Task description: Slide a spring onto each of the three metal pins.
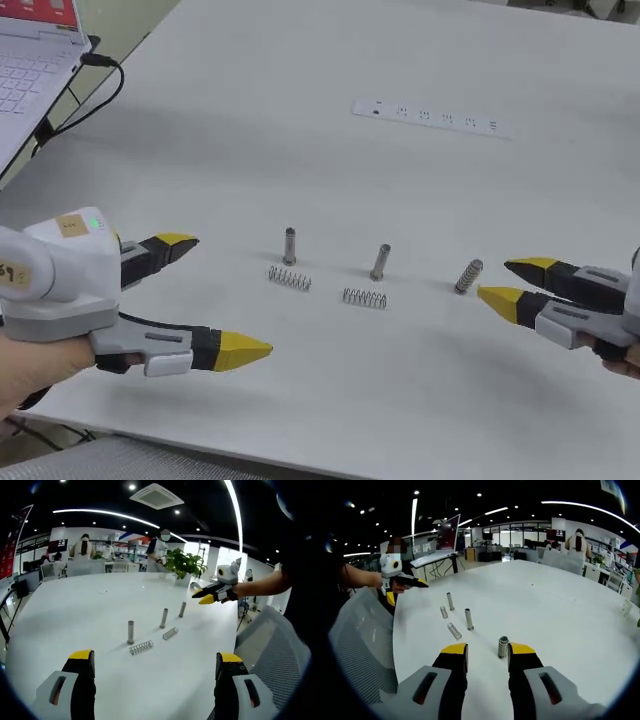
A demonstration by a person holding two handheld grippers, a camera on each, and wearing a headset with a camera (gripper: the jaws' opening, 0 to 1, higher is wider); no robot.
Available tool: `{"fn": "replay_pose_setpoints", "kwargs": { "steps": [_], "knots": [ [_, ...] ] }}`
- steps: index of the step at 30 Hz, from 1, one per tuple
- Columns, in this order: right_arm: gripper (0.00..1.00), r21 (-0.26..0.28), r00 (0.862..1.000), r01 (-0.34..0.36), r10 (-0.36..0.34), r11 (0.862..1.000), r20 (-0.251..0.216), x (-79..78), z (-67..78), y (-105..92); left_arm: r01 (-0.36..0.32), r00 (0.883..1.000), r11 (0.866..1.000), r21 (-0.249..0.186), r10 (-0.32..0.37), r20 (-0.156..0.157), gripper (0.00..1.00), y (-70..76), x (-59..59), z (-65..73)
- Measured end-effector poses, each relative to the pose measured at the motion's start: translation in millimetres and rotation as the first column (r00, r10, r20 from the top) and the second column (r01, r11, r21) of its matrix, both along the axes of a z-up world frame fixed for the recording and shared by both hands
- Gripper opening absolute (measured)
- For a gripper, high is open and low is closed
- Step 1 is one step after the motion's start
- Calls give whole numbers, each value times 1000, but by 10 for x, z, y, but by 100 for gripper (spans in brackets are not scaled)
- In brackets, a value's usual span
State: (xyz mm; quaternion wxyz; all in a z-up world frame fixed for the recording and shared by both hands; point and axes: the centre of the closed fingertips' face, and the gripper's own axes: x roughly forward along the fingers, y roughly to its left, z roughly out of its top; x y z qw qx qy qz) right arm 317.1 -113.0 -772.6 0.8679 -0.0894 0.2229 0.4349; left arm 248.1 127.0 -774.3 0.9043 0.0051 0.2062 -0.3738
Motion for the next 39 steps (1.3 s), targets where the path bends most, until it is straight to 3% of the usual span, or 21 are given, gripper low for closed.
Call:
{"fn": "replay_pose_setpoints", "kwargs": {
  "steps": [4,14,25,34,39],
  "knots": [
    [29,8,1000,-3,3,1000,-7,-46,-2,19,-1,1000,1000,0,1,0,98,3,2,-6],
    [28,-19,996,-85,85,996,-20,-192,-83,203,0,1000,1000,-2,0,-2,98,-8,-8,-14],
    [27,-48,983,-185,184,982,-13,-184,-88,467,5,1000,1000,5,-5,-7,98,-4,-25,-27],
    [25,-98,956,-291,292,952,-9,-247,-105,721,6,1000,1000,4,-6,-5,98,-25,-7,-28],
    [24,-136,936,-349,351,927,-10,-268,-169,849,8,1000,1000,4,-8,-6,98,-34,-8,-29]
  ]
}}
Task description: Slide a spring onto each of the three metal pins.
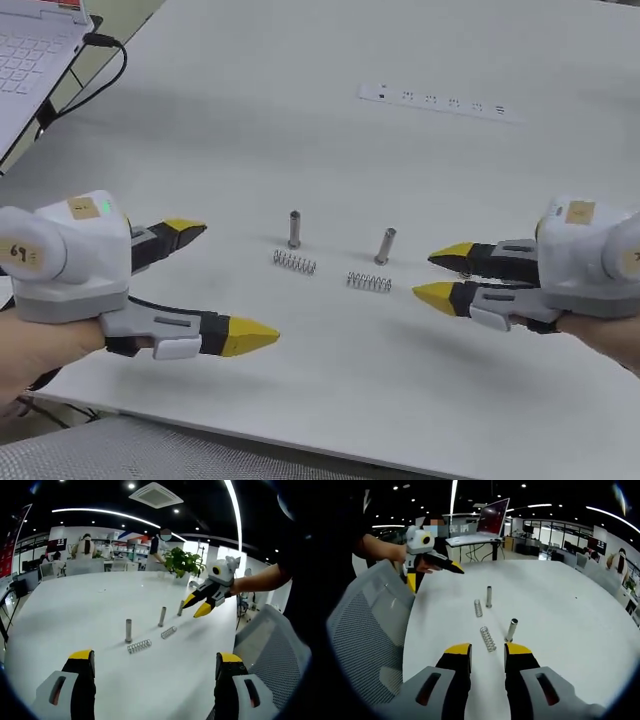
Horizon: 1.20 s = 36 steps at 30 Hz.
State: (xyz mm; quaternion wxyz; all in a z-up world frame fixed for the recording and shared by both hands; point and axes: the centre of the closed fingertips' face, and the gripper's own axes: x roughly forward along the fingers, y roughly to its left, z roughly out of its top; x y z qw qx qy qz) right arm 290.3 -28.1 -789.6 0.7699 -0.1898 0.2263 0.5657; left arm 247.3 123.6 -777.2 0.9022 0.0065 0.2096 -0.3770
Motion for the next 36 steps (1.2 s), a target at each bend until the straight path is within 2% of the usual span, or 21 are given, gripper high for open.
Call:
{"fn": "replay_pose_setpoints", "kwargs": {
  "steps": [2,8,19,30,36],
  "knots": [
    [24,-22,1000,-25,25,999,0,-12,-48,55,0,1000,1000,-1,0,0,98,-2,-5,-1],
    [24,-41,998,-60,59,997,-15,-22,-150,171,0,1000,1000,2,0,-9,98,-4,-29,-41],
    [23,-91,996,-90,87,992,-36,95,-347,354,8,1000,1000,1,-8,-11,98,-27,-33,-45],
    [18,-132,993,-106,98,986,-64,129,-494,391,7,1000,1000,0,-7,-11,98,-7,-30,-42],
    [15,-160,993,-106,96,981,-65,139,-552,369,6,1000,1000,-4,-6,-13,98,-13,-28,-33]
  ]
}}
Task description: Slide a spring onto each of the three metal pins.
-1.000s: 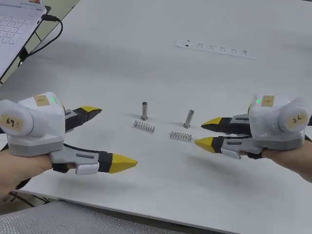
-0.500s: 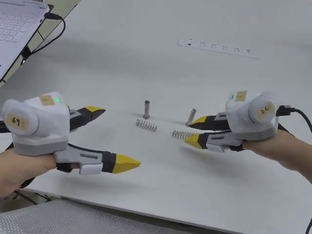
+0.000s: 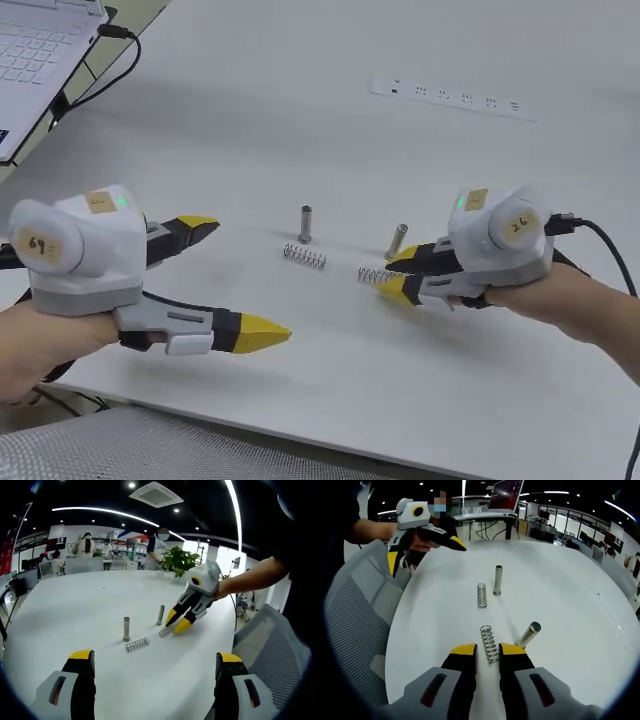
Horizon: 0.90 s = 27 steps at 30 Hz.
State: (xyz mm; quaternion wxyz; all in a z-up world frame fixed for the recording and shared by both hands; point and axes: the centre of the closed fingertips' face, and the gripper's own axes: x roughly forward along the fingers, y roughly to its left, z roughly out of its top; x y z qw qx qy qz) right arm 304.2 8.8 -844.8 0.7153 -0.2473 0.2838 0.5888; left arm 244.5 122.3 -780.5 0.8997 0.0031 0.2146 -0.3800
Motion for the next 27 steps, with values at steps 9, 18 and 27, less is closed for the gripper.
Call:
{"fn": "replay_pose_setpoints", "kwargs": {
  "steps": [9,18,27],
  "knots": [
    [9,-44,1000,-23,23,999,16,-18,-79,-45,8,1000,1000,6,-8,0,98,-1,-12,4],
    [8,-49,998,-44,47,998,47,-12,-69,-42,19,1000,1000,10,-19,0,98,-20,-14,19],
    [8,-29,996,-71,73,997,54,-74,110,-106,26,1000,1000,10,-26,4,98,-43,5,38]
  ]
}}
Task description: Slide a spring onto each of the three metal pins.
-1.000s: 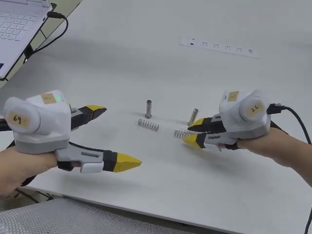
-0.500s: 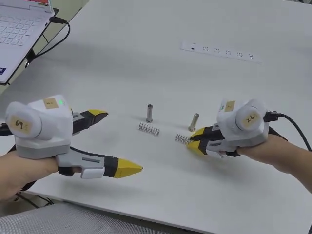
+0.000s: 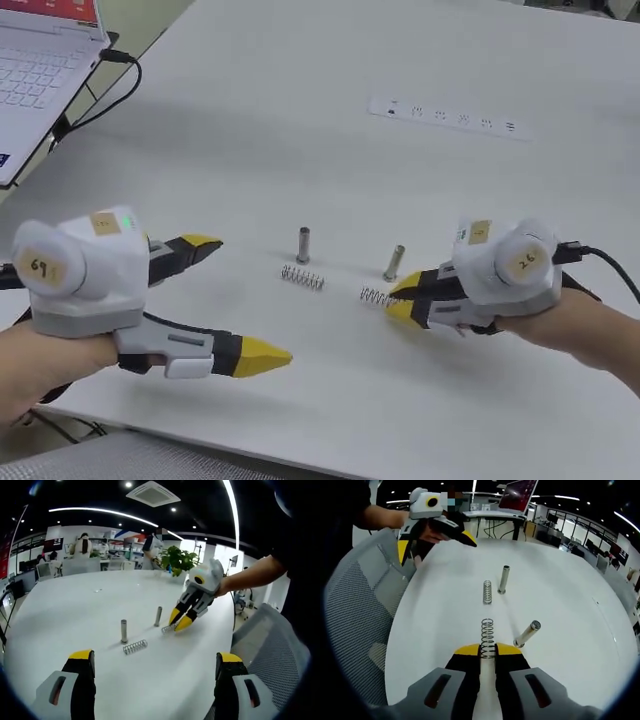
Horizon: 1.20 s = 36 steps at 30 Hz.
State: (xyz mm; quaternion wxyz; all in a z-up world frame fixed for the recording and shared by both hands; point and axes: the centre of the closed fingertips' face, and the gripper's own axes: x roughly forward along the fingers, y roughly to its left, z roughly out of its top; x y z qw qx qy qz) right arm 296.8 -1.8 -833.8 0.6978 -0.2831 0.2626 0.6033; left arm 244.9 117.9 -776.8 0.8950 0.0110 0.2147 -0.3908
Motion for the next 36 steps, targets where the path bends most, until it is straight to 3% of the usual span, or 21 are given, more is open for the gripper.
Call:
{"fn": "replay_pose_setpoints", "kwargs": {
  "steps": [10,20,29,36],
  "knots": [
    [8,35,999,-20,19,999,27,-56,261,-50,36,999,999,-4,-36,16,95,-115,-25,84],
    [8,36,998,-45,43,998,44,-172,368,-153,117,993,993,-33,-116,33,86,-352,-36,176],
    [8,41,996,-70,68,997,50,-265,469,-178,202,979,979,-1,-202,31,76,-562,21,105],
    [8,48,995,-90,87,995,48,-353,516,-173,276,960,961,1,-276,40,64,-766,41,131]
  ]
}}
